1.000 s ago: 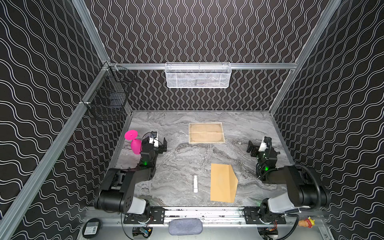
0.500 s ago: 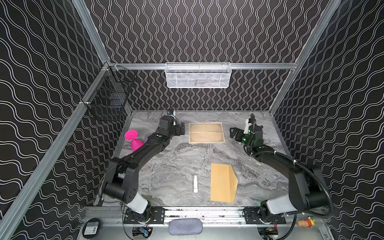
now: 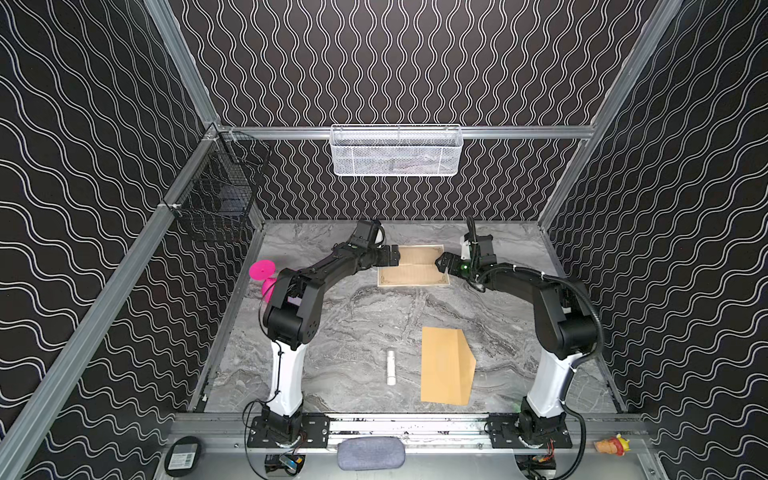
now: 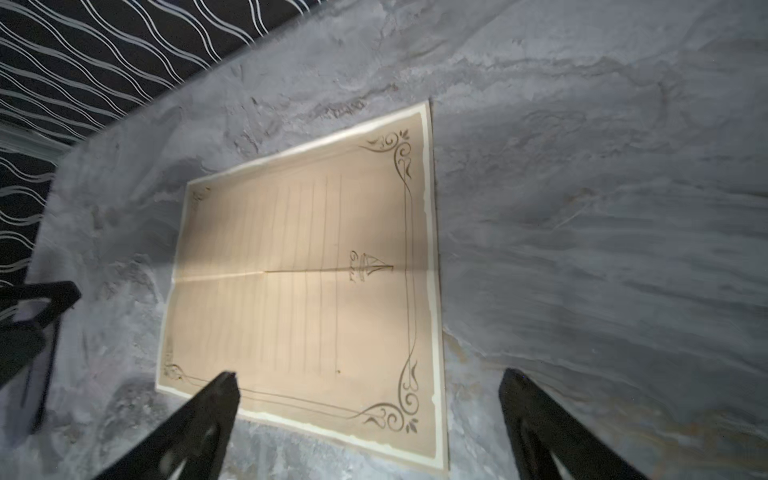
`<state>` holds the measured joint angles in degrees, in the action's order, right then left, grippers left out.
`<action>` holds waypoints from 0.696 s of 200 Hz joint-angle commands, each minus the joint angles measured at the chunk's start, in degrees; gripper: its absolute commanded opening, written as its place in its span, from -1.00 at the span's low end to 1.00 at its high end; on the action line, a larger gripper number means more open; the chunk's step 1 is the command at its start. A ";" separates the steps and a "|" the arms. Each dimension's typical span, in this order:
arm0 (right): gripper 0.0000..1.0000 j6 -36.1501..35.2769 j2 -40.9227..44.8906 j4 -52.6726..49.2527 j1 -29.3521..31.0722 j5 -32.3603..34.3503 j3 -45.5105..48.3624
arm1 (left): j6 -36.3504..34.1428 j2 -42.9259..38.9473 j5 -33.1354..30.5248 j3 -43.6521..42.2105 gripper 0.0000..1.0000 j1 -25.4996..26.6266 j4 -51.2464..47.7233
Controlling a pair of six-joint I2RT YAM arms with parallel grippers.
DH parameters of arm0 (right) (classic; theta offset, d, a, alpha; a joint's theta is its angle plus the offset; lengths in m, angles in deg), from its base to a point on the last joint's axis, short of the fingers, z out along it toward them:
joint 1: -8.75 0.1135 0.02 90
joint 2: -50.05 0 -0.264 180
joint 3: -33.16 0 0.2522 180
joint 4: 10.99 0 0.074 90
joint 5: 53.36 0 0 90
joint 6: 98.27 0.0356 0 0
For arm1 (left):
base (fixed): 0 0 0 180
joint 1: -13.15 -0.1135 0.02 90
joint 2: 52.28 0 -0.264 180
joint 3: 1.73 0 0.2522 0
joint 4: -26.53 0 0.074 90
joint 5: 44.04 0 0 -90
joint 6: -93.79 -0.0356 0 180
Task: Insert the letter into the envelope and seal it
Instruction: 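Reach both grippers to the cream letter sheet's opposite side edges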
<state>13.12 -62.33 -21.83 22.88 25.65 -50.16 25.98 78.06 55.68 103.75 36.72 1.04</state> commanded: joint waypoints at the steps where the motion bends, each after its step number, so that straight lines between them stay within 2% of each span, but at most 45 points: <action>1: 0.96 -2.61 -2.02 -1.52 0.00 0.13 -2.34 | 0.13 2.72 2.83 2.95 0.98 -0.18 -0.14; 88: 0.85 -3.98 -8.48 -2.63 -0.77 -2.22 -9.36 | -0.23 10.97 6.22 12.69 0.98 -0.44 -3.49; 139: 0.74 -4.14 -10.38 -2.31 -1.09 -5.06 -9.98 | -1.40 13.22 9.04 14.12 0.98 -0.51 -4.18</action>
<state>9.03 -71.86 -23.91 21.73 22.77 -59.78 25.85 90.65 62.30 117.21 36.31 -2.96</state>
